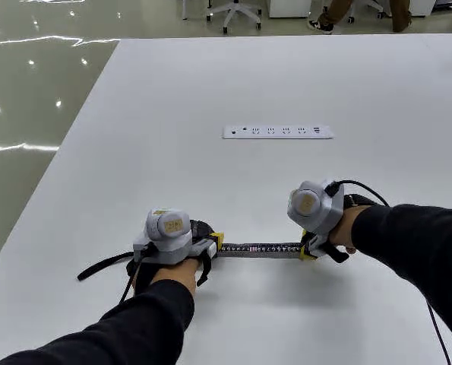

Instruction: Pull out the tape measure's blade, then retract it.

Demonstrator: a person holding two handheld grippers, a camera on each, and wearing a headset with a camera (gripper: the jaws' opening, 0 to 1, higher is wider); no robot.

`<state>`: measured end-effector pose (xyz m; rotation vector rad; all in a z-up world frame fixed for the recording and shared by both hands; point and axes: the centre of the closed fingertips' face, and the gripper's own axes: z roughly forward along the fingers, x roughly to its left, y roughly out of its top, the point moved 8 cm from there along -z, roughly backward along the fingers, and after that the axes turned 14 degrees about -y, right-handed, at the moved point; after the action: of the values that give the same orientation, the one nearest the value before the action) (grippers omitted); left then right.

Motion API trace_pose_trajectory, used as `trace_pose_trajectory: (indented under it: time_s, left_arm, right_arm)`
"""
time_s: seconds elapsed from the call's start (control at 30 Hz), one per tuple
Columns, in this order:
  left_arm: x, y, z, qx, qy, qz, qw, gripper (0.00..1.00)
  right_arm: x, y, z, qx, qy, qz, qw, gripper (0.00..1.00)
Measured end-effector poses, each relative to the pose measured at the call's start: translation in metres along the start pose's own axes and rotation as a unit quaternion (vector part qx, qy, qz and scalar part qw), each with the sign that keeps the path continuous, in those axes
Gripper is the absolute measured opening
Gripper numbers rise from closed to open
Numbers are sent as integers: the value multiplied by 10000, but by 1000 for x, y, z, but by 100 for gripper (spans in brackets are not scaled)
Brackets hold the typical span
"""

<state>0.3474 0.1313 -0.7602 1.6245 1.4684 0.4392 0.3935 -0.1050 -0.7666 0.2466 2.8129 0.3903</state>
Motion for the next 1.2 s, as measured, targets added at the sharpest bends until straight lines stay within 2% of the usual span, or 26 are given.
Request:
trace_pose_trajectory:
  time_s: [0.5,0.57,0.63,1.0,1.2]
  left_arm:
    - [0,-1,0,24,-10,-11,10000,62]
    - [0,-1,0,25,-8,-5,10000,62]
    - [0,0,0,28,-8,-5,10000,62]
    - [1,0,1,37,-16,-22,10000,62]
    - [0,0,1,25,3,-31,10000,62]
  right_arm:
    - [4,6,1,-105,-12,79,9999,11]
    - [4,7,2,-119,-11,51,9999,10]
    - [5,9,2,-210,-1,-153,9997,10]
    - [6,18,7,-142,36,-55,9999,10]
    - [7,19,9,-282,26,-21,9996,9]
